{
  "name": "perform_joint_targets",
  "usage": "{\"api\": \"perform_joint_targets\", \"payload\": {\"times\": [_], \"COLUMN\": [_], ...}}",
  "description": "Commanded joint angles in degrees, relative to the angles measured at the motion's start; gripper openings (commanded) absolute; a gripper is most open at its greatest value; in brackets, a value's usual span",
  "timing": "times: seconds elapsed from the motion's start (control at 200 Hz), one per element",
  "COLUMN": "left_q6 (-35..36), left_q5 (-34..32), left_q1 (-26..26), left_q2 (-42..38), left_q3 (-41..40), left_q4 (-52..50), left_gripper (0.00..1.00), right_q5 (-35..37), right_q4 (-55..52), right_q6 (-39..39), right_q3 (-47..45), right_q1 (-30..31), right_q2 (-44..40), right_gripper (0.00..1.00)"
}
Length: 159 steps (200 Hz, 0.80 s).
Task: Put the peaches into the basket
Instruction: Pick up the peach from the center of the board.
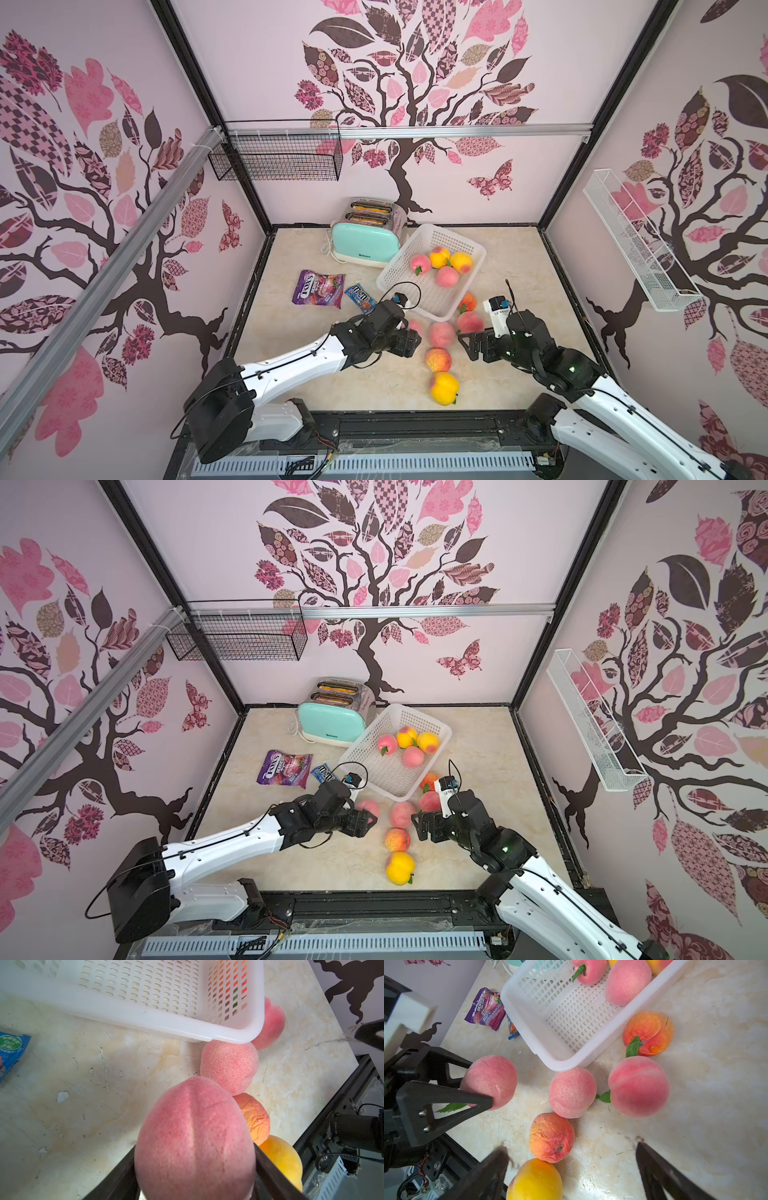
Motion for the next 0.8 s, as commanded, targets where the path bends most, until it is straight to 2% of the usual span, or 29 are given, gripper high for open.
{"api": "perform_joint_targets", "payload": {"times": [0.0, 0.18, 0.325, 0.625, 0.79], "left_q6": [1.5, 3.5, 6.8, 10.3, 13.2], "left_q5": [-1.0, -2.1, -3.0, 1.3, 1.1], "left_q1": [-0.3, -0.3, 0.4, 6.9, 8.9], "left_q2": [-1.3, -0.6, 3.2, 12.5, 19.4], "left_q3": [3.1, 8.9, 15.4, 25.8, 33.1], "left_q4": [-3.3, -5.8, -8.3, -8.1, -10.1], "left_gripper": [0.7, 0.7, 0.7, 0.7, 0.7], "right_q5": [1.0, 1.7, 2.4, 6.7, 8.3], "right_q4": [-1.2, -0.7, -0.9, -0.3, 1.1], "right_q6": [-0.1, -1.0, -2.6, -6.9, -9.6], "right_q3": [2.5, 3.7, 5.6, 8.9, 10.5], "right_q1": [0.3, 0.2, 0.2, 0.2, 0.0], "right_q2": [-0.7, 0.1, 2.5, 6.2, 8.9], "right_gripper": [0.98, 0.98, 0.98, 0.99, 0.99]}}
